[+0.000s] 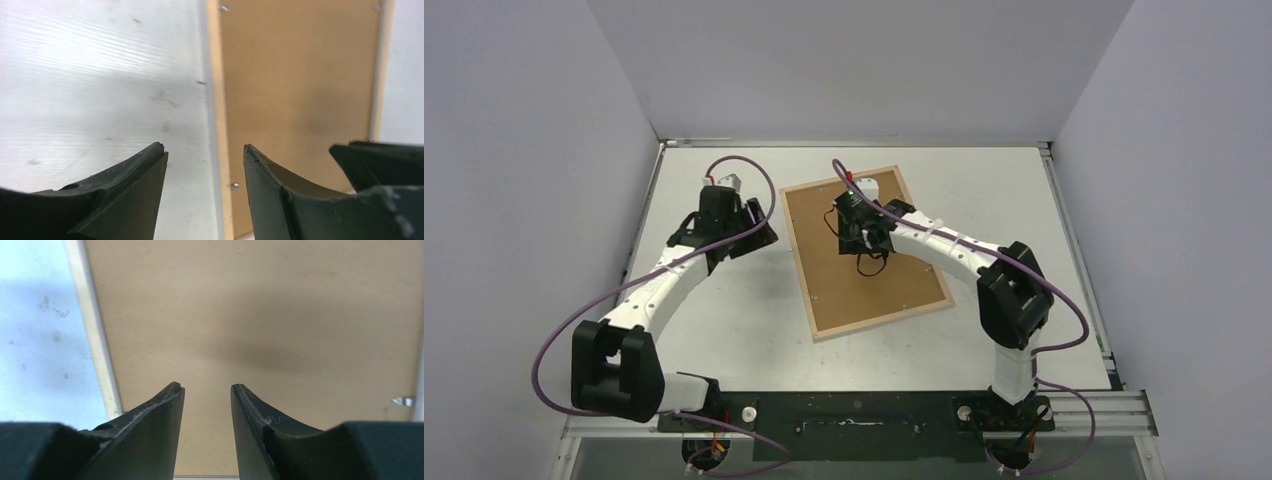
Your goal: Put the photo into the frame
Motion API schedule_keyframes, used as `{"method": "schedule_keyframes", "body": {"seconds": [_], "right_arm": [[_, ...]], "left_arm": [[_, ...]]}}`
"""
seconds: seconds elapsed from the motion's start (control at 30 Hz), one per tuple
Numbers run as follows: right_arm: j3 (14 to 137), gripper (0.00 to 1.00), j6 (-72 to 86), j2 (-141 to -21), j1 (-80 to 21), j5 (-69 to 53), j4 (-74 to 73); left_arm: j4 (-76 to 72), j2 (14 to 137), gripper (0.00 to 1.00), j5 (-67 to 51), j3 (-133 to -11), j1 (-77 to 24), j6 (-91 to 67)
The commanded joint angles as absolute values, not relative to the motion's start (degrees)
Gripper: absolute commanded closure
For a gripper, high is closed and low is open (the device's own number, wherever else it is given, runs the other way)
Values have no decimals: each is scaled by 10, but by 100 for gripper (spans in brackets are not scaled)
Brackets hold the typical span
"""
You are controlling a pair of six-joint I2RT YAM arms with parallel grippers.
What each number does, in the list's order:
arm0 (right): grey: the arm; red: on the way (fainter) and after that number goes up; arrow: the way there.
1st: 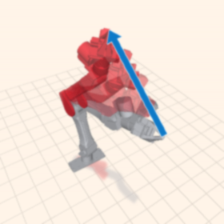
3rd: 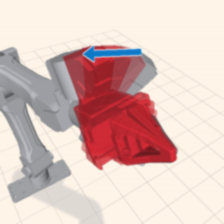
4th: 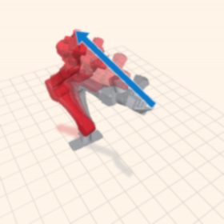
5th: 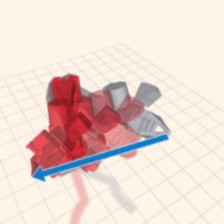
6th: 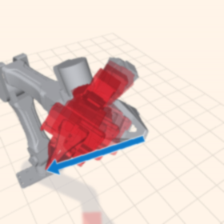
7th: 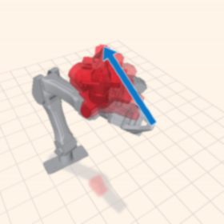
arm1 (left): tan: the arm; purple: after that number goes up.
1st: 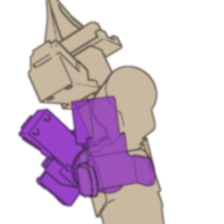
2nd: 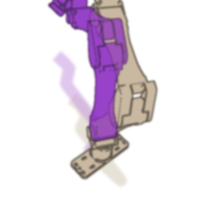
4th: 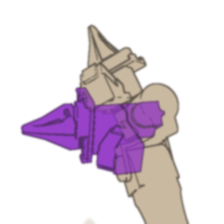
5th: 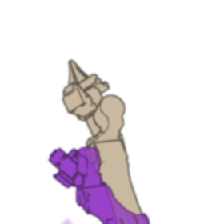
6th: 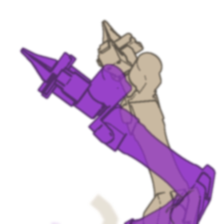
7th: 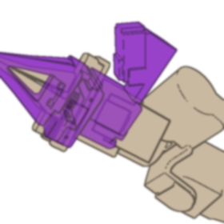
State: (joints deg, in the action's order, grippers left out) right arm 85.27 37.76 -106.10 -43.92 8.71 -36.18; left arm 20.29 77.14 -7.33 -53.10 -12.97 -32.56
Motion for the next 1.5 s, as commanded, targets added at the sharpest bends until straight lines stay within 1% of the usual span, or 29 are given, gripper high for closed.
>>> {"method": "schedule_keyframes", "body": {"seconds": [0.0,0.07,0.13,0.2,0.23,0.37,0.47,0.63,0.8,0.93,1.2,1.47], "right_arm": [[925,57,351,-1099,-466,88,-374],[956,55,345,-1128,-472,75,-374],[1006,55,342,-1174,-477,52,-385],[1050,55,341,-1214,-485,32,-403],[1068,55,341,-1231,-488,19,-405],[1131,54,340,-1288,-498,-24,-416],[1173,54,339,-1326,-500,-46,-426],[1230,57,315,-1367,-511,-71,-443],[1248,64,313,-1387,-514,-48,-468],[1251,67,311,-1394,-516,-29,-474],[1267,67,300,-1402,-531,48,-501],[1273,66,281,-1395,-545,73,-500]], "left_arm": [[308,735,43,110,-597,-120,-326],[334,727,38,152,-609,-121,-316],[364,725,24,192,-618,-122,-317],[381,720,7,223,-616,-121,-345],[384,718,3,232,-611,-118,-357],[390,716,3,232,-598,-98,-385],[408,719,3,254,-599,-95,-397],[407,731,3,261,-598,-93,-403],[384,743,3,233,-588,-95,-403],[388,749,3,237,-589,-95,-402],[396,751,3,247,-587,-94,-407],[395,753,3,244,-584,-92,-407]]}}
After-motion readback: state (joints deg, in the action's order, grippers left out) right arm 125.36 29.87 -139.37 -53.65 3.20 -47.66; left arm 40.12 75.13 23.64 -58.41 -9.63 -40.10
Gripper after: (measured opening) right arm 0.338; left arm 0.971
